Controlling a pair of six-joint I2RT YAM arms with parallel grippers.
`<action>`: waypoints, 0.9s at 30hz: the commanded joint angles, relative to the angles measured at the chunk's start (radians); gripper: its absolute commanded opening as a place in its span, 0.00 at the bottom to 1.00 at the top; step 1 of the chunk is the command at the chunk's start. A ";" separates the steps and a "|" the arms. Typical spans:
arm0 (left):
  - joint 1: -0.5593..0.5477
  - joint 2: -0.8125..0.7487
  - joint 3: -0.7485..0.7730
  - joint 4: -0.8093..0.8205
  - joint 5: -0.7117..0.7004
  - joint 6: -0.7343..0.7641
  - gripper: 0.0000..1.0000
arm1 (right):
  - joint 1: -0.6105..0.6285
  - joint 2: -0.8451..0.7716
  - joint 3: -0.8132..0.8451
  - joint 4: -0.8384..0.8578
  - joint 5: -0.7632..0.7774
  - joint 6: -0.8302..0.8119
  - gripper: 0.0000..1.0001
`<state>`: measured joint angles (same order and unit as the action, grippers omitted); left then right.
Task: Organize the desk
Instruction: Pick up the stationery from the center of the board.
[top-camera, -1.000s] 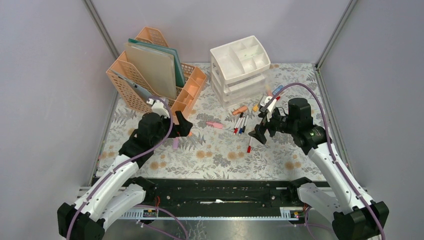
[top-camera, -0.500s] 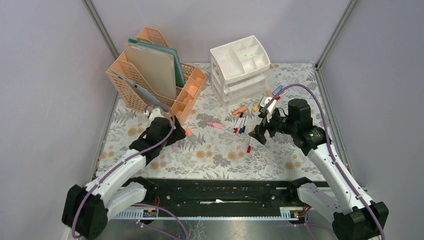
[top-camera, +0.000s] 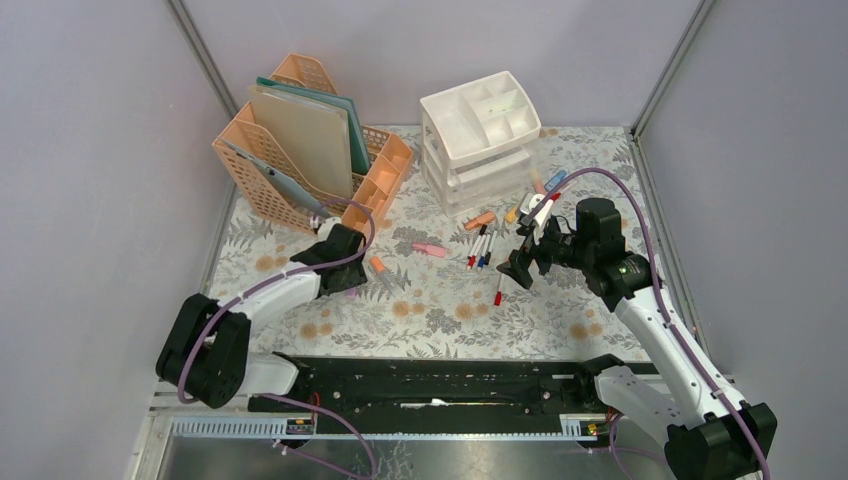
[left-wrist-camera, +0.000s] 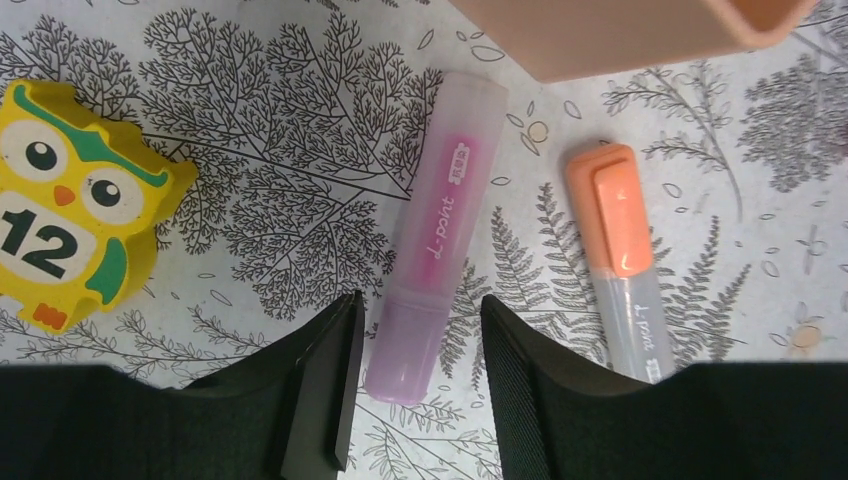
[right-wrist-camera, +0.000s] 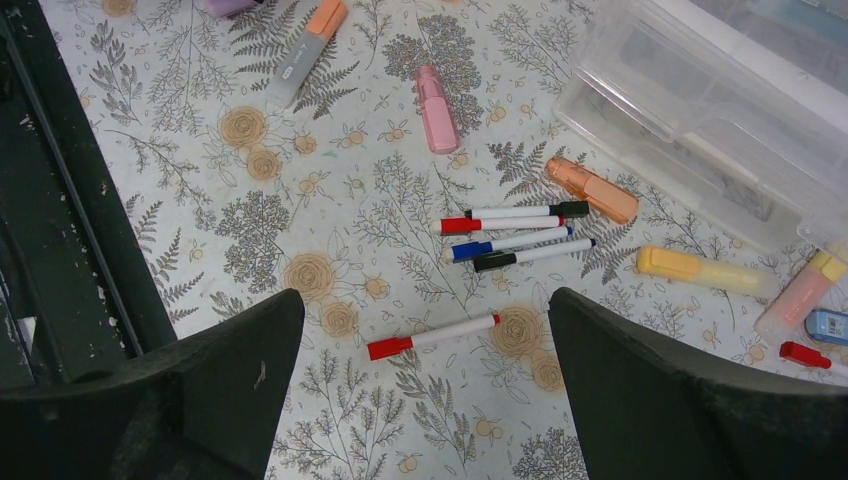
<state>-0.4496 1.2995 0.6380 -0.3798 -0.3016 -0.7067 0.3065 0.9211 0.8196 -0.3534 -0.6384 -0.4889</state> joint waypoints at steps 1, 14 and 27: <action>0.002 0.057 0.050 0.015 -0.034 0.038 0.49 | -0.008 0.001 -0.003 0.026 -0.016 0.006 1.00; -0.006 0.132 0.053 0.016 -0.030 0.051 0.25 | -0.015 -0.003 -0.004 0.027 -0.026 0.006 1.00; -0.075 -0.179 -0.090 0.114 0.121 0.049 0.04 | -0.017 0.007 -0.015 0.038 -0.135 0.037 1.00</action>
<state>-0.4957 1.2793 0.6090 -0.3618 -0.2775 -0.6624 0.2943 0.9215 0.8181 -0.3523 -0.6838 -0.4808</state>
